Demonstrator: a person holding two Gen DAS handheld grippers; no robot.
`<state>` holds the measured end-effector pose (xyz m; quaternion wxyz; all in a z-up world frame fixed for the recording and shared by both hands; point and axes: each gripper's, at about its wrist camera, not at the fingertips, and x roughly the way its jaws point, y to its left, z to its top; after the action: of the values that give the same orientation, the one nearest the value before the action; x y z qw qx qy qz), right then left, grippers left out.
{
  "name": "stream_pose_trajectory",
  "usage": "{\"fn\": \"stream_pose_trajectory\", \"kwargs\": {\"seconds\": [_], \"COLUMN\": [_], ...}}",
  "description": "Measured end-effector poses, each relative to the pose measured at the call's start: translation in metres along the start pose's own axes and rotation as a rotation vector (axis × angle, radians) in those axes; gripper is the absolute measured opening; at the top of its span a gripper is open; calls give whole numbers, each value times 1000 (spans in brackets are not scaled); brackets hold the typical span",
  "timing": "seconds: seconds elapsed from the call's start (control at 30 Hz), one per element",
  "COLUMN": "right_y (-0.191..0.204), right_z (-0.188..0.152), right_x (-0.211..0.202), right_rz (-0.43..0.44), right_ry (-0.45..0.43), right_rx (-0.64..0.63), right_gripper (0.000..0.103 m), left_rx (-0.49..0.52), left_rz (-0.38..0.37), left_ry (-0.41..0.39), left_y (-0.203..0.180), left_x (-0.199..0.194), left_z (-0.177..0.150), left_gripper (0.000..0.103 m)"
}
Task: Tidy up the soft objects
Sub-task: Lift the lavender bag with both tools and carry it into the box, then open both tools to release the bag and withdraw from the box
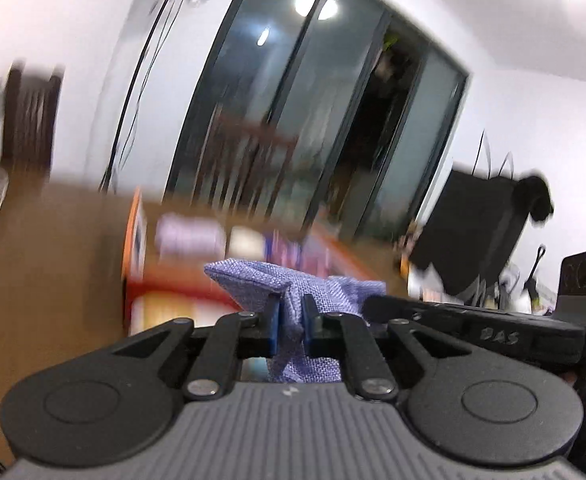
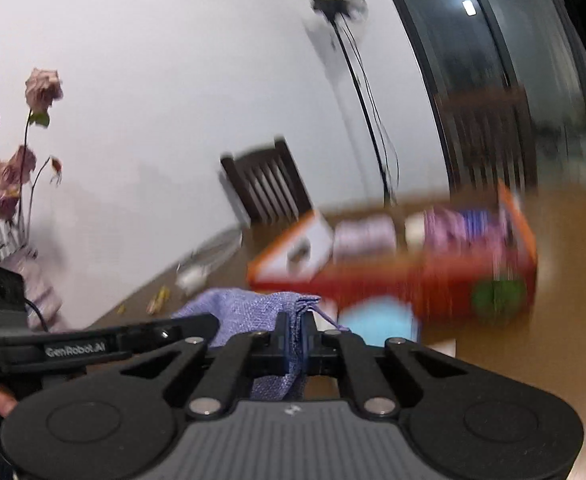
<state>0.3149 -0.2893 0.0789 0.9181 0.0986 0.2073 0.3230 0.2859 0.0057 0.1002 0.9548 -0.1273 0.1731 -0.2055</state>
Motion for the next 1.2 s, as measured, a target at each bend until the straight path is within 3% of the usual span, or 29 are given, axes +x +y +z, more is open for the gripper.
{"fn": "stream_pose_trajectory", "kwargs": {"seconds": [0.1, 0.23, 0.47, 0.6, 0.67, 0.77, 0.87, 0.9, 1.03, 1.2], "right_y": [-3, -25, -56, -57, -59, -61, -56, -53, -40, -32], "right_z": [53, 90, 83, 58, 50, 46, 55, 60, 90, 117], "right_x": [36, 103, 179, 203, 211, 209, 196, 187, 149, 74], "right_rz": [-34, -83, -106, -131, -144, -143, -150, -162, -203, -271], "right_ry": [-41, 13, 154, 256, 285, 297, 272, 247, 156, 12], "right_rx": [-105, -95, 0, -48, -50, -25, -37, -52, -112, -186], "right_gripper": [5, 5, 5, 11, 13, 17, 35, 44, 51, 75], "left_rx": [-17, -145, -122, -102, -92, -40, -15, -12, 22, 98], "left_rz": [41, 43, 218, 251, 230, 256, 259, 258, 253, 268], "left_ry": [-20, 83, 201, 233, 233, 216, 186, 174, 116, 26], "left_y": [17, 52, 80, 84, 84, 77, 72, 67, 52, 27], "left_x": [34, 86, 132, 136, 131, 123, 114, 108, 89, 44], "left_z": [41, 63, 44, 34, 35, 41, 53, 59, 79, 90], "left_gripper": [12, 12, 14, 45, 50, 55, 58, 59, 65, 78]}}
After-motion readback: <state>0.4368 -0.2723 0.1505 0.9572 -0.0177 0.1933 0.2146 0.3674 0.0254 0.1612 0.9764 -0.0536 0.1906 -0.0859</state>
